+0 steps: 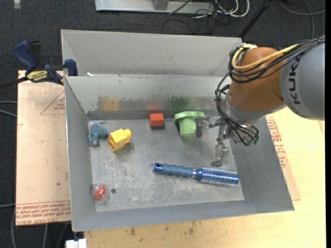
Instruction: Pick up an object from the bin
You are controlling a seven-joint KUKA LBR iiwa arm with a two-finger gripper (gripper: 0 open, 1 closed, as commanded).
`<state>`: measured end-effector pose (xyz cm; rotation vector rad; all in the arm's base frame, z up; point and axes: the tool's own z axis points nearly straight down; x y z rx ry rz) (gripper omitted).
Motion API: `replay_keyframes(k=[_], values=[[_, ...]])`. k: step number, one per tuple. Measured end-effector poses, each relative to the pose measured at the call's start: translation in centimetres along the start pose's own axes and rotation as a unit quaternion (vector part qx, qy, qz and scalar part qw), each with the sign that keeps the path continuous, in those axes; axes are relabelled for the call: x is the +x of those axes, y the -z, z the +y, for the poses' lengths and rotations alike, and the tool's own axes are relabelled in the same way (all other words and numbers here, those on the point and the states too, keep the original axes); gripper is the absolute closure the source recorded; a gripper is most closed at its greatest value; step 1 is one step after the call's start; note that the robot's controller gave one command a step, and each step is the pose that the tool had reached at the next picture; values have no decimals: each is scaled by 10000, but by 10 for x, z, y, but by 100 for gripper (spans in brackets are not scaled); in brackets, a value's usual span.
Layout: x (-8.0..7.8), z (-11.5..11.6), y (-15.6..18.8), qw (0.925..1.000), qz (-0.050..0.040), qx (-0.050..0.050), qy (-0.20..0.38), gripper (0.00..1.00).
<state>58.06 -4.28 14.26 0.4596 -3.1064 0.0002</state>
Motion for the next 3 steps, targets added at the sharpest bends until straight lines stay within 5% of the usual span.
replay_keyframes(k=[1,2,3], values=[[98,2,-71,9975,-95,26,695,0],[100,4,-72,9975,-28,0,706,100],[86,-10,131,9989,-56,24,455,100]])
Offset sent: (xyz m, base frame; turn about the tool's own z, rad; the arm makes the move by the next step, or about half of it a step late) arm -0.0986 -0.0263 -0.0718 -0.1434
